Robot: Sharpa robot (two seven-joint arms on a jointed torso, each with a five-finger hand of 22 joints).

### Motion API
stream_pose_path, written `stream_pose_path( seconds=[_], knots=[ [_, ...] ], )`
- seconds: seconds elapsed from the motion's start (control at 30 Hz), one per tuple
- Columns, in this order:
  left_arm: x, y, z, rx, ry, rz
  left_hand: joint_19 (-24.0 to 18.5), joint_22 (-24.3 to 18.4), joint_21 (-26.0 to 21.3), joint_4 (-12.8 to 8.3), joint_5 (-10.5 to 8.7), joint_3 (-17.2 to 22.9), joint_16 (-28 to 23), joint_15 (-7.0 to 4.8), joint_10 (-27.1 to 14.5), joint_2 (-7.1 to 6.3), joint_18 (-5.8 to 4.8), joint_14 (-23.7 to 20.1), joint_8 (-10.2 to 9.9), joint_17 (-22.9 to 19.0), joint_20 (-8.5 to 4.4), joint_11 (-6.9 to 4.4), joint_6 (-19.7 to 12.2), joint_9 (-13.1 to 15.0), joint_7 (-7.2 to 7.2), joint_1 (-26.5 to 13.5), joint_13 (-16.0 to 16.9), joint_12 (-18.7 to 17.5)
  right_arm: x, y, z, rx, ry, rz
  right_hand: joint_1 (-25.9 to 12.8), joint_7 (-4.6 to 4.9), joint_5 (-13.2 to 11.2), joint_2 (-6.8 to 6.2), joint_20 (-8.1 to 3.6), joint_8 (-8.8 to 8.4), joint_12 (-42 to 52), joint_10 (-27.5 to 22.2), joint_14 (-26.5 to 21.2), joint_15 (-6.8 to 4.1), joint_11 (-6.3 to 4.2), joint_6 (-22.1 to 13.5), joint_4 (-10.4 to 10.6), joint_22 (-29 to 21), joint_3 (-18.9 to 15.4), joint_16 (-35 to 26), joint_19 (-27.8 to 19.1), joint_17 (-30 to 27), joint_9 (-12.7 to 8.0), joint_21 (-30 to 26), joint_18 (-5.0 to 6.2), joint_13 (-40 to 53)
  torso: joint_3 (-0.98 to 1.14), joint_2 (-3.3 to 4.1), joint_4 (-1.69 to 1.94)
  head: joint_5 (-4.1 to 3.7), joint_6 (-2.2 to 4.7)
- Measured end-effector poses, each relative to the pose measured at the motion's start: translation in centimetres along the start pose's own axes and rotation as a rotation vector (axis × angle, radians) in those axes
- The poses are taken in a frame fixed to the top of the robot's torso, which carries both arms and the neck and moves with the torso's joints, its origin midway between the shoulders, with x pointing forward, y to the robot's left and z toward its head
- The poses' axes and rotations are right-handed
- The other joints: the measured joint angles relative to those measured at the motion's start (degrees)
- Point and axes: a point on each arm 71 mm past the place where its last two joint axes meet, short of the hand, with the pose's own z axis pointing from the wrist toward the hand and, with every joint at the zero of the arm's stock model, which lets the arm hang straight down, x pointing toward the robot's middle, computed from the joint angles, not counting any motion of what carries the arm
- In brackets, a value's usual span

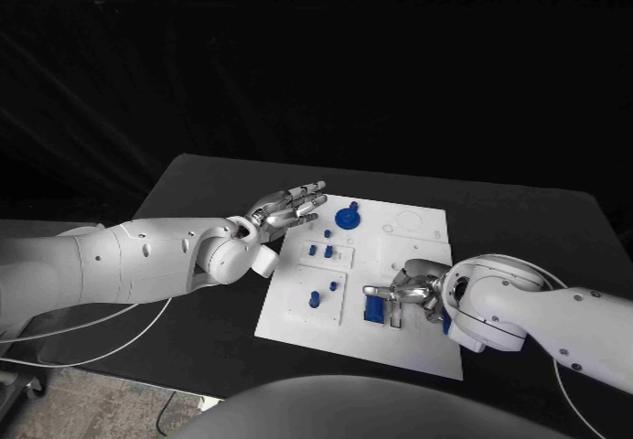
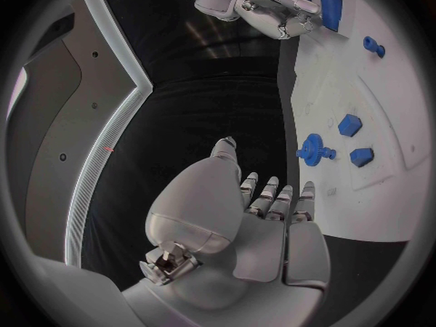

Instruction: Assemble the parts on the task board

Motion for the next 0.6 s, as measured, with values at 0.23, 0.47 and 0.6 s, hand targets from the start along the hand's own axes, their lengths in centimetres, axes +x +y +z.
stream_pose_path(
  seconds=[0.23, 0.47, 0.6],
  knots=[
    [-0.1, 0.0, -0.1, -0.002, 0.0, 0.0, 0.0, 0.05, 0.0, 0.0, 0.0, 0.0, 0.0, 0.0, 0.21, 0.0, 0.0, 0.0, 0.23, 0.03, 0.0, 0.21, 0.19, 0.05, 0.19, 0.0, 0.06, 0.23, -0.2, -0.8, -0.9, -0.028, -0.034, -0.006, 5.78, -0.07, 1.03, -0.71, -0.08, 2.93, 0.0, 0.0, 0.0, 0.0, 0.0, 0.17, -1.27, 0.0, -1.75, 0.0, 0.08, 0.0, 2.49, 0.36, 0.0, 0.0, 0.01, -0.02, -0.02, 0.06, 0.0],
    [0.0, 0.0, 0.0, -0.003, 0.002, -0.001, 0.0, 0.11, 0.0, 0.0, 0.0, 0.0, 0.0, 0.0, 0.21, 0.0, 0.0, 0.0, 0.23, 0.02, 0.0, 0.21, 0.29, 0.04, 0.29, 0.0, 0.05, 0.23, 0.0, 0.0, -1.5, -0.091, -0.046, -0.059, 9.52, -0.84, 0.64, -1.21, -0.43, 7.11, 0.0, 0.0, 0.13, -0.13, 0.0, -1.23, -1.02, -0.01, -4.01, 0.0, 0.43, 0.0, 7.8, 0.36, 0.0, 0.01, 0.01, -0.03, -0.03, -0.2, 0.0],
    [0.0, 0.0, 0.0, -0.004, 0.003, -0.002, 0.0, 0.12, 0.0, 0.0, 0.0, 0.0, 0.0, 0.0, 0.21, 0.0, 0.0, 0.0, 0.23, 0.02, 0.0, 0.21, 0.39, 0.04, 0.39, 0.0, 0.05, 0.23, 0.0, 0.0, -1.5, -0.108, -0.046, -0.075, 9.83, -0.66, 0.21, -0.91, -0.43, 8.21, 0.0, 0.0, 0.22, -0.22, 0.0, -3.12, -0.16, -0.01, -4.89, 0.0, 0.43, 0.02, 10.02, 0.23, 0.0, 0.04, 0.01, -0.02, -0.03, -0.23, 0.0]
  ],
)
